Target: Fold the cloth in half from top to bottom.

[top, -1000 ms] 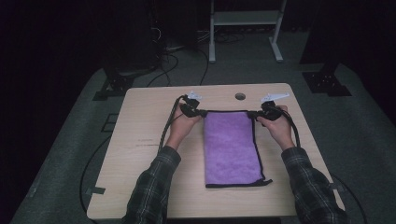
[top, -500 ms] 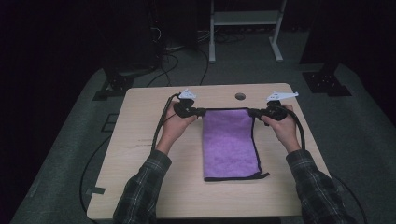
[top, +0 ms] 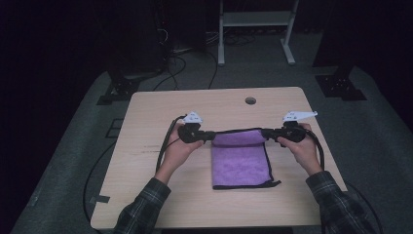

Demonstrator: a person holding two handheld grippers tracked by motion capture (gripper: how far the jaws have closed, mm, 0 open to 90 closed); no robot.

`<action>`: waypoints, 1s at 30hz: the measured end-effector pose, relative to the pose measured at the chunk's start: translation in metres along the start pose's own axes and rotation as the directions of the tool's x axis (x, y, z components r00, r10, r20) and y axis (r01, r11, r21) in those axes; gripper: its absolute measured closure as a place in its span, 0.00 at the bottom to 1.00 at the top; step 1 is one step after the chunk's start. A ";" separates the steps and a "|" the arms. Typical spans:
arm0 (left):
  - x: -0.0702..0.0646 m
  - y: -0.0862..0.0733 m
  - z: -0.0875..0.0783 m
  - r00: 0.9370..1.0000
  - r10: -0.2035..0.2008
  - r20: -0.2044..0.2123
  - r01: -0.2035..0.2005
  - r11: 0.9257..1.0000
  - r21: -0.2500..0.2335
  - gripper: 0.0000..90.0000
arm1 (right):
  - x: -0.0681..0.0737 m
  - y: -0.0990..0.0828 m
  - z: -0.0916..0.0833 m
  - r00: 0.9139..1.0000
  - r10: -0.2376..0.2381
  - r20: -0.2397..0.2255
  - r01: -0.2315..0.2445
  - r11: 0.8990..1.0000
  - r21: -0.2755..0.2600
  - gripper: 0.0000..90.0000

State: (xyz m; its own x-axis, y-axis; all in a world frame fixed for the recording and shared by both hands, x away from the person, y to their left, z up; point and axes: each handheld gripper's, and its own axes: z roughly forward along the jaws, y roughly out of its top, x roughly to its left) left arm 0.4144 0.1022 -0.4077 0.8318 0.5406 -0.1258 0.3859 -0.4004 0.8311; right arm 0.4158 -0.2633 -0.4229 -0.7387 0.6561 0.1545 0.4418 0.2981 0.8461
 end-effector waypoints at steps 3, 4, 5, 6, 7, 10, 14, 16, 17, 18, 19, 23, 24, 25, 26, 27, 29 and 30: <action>-0.007 -0.006 -0.005 1.000 0.010 0.005 -0.010 1.000 0.006 0.95 | 0.008 -0.006 -0.005 1.000 -0.004 -0.010 0.004 1.000 0.001 0.93; -0.011 -0.009 -0.007 1.000 0.013 0.007 -0.013 1.000 0.008 0.95 | 0.010 -0.007 -0.006 1.000 -0.008 -0.010 0.008 1.000 0.000 0.93; -0.013 -0.011 -0.008 1.000 0.016 0.008 -0.016 1.000 0.012 0.95 | 0.015 -0.009 -0.008 1.000 -0.016 -0.013 0.016 1.000 0.002 0.93; -0.016 -0.013 -0.009 1.000 0.013 0.013 -0.013 1.000 0.013 0.95 | 0.019 -0.010 -0.010 1.000 -0.025 -0.015 0.025 1.000 0.002 0.93; -0.018 -0.015 -0.010 1.000 0.011 0.018 -0.011 1.000 0.014 0.95 | 0.022 -0.012 -0.012 0.999 -0.028 -0.016 0.028 1.000 0.004 0.93; -0.028 -0.023 -0.012 0.999 0.017 0.038 -0.018 0.999 0.031 0.95 | 0.030 -0.021 -0.018 0.999 -0.031 -0.021 0.031 0.999 0.013 0.93; -0.038 -0.031 -0.014 0.998 0.016 0.059 -0.019 0.998 0.053 0.95 | 0.039 -0.033 -0.025 0.999 -0.023 -0.038 0.024 0.999 0.022 0.93; -0.041 -0.035 -0.013 0.998 0.015 0.068 -0.019 0.998 0.060 0.95 | 0.043 -0.038 -0.027 0.999 -0.019 -0.046 0.021 0.999 0.034 0.93; -0.043 -0.037 -0.013 0.997 0.017 0.073 -0.022 0.997 0.069 0.95 | 0.045 -0.042 -0.027 0.999 -0.021 -0.045 0.023 0.999 0.039 0.92; -0.044 -0.040 -0.012 0.997 0.015 0.079 -0.022 0.996 0.083 0.95 | 0.047 -0.045 -0.027 0.999 -0.020 -0.050 0.022 0.999 0.048 0.92; -0.044 -0.042 -0.010 0.996 0.013 0.084 -0.021 0.996 0.089 0.95 | 0.048 -0.049 -0.027 0.998 -0.016 -0.053 0.019 0.998 0.061 0.92; -0.045 -0.053 -0.001 0.995 0.001 0.100 -0.015 0.991 0.137 0.95 | 0.053 -0.062 -0.025 0.998 -0.016 -0.062 0.022 0.994 0.103 0.91; -0.045 -0.055 0.000 0.995 -0.006 0.104 -0.010 0.989 0.147 0.95 | 0.054 -0.065 -0.024 0.998 -0.019 -0.062 0.026 0.993 0.111 0.91; -0.045 -0.056 0.002 0.994 -0.006 0.106 -0.011 0.988 0.157 0.95 | 0.056 -0.067 -0.024 0.998 -0.020 -0.063 0.027 0.993 0.117 0.90; -0.045 -0.057 0.002 0.994 -0.006 0.107 -0.011 0.987 0.162 0.94 | 0.056 -0.068 -0.024 0.998 -0.023 -0.066 0.031 0.992 0.125 0.89; -0.046 -0.059 0.003 0.994 -0.005 0.109 -0.014 0.985 0.170 0.94 | 0.057 -0.070 -0.024 0.997 -0.024 -0.069 0.033 0.991 0.133 0.88; -0.047 -0.061 0.003 0.996 -0.001 0.094 -0.016 0.984 0.179 0.88 | 0.057 -0.073 -0.024 0.997 -0.022 -0.072 0.032 0.990 0.140 0.84; -0.048 -0.061 0.002 0.995 0.000 0.096 -0.017 0.983 0.183 0.85 | 0.058 -0.073 -0.026 0.997 -0.022 -0.073 0.032 0.989 0.142 0.81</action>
State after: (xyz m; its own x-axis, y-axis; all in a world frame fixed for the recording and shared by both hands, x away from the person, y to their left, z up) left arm 0.3518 0.0995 -0.4537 0.8662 0.4670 -0.1777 0.4379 -0.5384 0.7200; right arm 0.3278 -0.2653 -0.4629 -0.7835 0.5970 0.1724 0.4853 0.4146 0.7698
